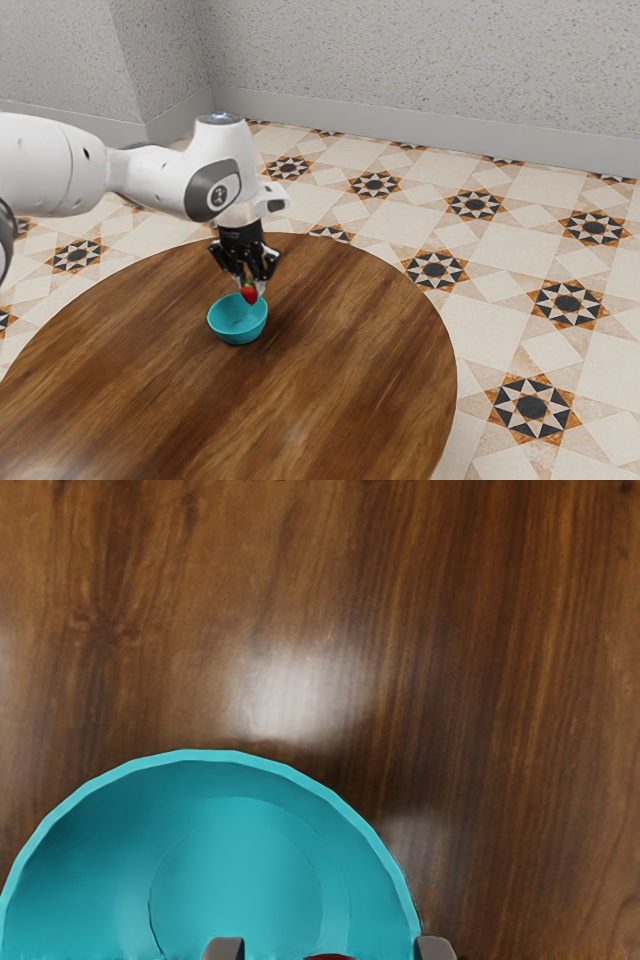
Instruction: Take strawberry from the bowl
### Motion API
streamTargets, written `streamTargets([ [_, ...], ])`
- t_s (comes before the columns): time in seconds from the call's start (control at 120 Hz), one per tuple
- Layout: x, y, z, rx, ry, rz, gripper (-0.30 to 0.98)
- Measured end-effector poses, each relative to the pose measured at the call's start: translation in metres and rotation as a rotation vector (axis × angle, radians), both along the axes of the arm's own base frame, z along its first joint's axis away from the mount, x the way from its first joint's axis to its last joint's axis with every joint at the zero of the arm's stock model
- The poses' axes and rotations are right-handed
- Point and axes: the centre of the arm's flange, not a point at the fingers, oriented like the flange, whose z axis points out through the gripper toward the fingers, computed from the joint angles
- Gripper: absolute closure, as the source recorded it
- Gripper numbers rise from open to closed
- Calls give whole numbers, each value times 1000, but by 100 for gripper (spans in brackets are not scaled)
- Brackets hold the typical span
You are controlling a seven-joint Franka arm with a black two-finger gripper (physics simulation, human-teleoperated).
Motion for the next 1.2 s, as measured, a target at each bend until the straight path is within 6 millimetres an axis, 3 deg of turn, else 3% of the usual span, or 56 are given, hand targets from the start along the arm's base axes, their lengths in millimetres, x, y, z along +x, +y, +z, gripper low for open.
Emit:
streamTargets([
  [0.2,2,-62,8,-34,-16,-89,61],
  [0.475,7,-151,-18,-89,7,-208,62],
  [0.592,11,-171,-29,-96,13,-231,63],
  [0.683,15,-178,-33,-99,11,-235,60],
  [0.883,15,-181,-30,-108,5,-242,24],
  [1.0,14,-179,5,-102,-38,-248,14],
  [1.2,10,-137,75,-33,-99,-215,6],
])
